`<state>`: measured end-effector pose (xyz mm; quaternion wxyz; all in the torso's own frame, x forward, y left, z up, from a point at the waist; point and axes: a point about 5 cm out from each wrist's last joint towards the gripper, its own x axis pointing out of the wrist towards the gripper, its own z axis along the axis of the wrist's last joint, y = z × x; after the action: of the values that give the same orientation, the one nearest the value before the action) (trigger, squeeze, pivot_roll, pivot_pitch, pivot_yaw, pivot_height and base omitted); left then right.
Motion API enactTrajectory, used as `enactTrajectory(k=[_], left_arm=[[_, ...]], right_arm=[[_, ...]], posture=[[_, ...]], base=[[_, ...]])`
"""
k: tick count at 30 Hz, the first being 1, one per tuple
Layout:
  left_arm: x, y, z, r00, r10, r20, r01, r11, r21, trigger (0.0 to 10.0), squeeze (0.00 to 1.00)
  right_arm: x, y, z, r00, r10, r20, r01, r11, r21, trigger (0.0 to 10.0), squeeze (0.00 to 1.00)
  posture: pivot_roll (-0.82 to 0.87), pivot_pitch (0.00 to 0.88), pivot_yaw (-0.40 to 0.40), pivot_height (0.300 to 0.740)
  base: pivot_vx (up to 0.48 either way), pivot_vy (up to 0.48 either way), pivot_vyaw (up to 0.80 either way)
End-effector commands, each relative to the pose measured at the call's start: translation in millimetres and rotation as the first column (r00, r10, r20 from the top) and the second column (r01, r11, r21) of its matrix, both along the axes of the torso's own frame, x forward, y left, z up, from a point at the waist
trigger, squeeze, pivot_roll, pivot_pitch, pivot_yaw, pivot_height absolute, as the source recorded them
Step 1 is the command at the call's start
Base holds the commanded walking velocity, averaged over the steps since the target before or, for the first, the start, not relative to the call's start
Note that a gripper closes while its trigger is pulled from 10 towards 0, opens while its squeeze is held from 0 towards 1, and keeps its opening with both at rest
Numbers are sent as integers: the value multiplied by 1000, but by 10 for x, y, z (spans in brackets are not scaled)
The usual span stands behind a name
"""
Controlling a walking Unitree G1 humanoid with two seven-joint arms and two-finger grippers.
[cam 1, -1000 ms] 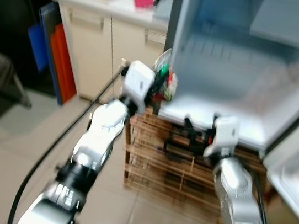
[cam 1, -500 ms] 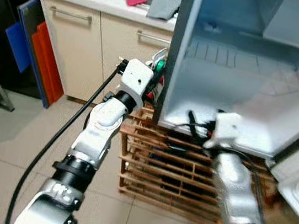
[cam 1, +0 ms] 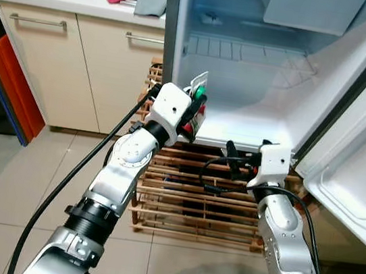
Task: Restocking fridge
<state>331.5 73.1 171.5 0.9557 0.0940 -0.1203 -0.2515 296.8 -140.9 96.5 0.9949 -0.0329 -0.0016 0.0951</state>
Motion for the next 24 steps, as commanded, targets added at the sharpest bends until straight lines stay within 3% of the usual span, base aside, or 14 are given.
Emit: enactTrajectory(k=[1, 7, 11, 16, 24], left_arm=[[16, 45, 29, 1000, 29, -3, -29, 1000, -9, 10000, 0], [70, 45, 106, 999, 44, 9, -43, 998, -44, 10000, 0], [57, -83, 225, 997, -16, 69, 18, 999, -29, 10000, 0], [51, -135, 242, 997, -32, 76, 34, 999, -26, 10000, 0], [52, -169, 244, 996, -48, 73, 51, 998, -29, 10000, 0]], right_arm=[[6, 4, 10, 1000, -1, 12, 1, 1000, -11, 10000, 0], [7, 2, 20, 1000, -4, 20, 4, 1000, -9, 10000, 0], [32, -24, 73, 998, -32, 45, 32, 999, 4, 10000, 0], [42, -32, 68, 998, -47, 40, 47, 999, 5, 10000, 0], [35, -22, 46, 998, -47, 38, 47, 999, 0, 10000, 0]], posture=[[-38, 0, -2, 740], [-39, 0, -6, 740], [-40, 0, -3, 740], [-42, 0, -2, 740], [-40, 0, -2, 740]], base=[[0, 0, 0], [0, 0, 0], [480, 0, 0], [480, 0, -580], [480, 0, 0]])
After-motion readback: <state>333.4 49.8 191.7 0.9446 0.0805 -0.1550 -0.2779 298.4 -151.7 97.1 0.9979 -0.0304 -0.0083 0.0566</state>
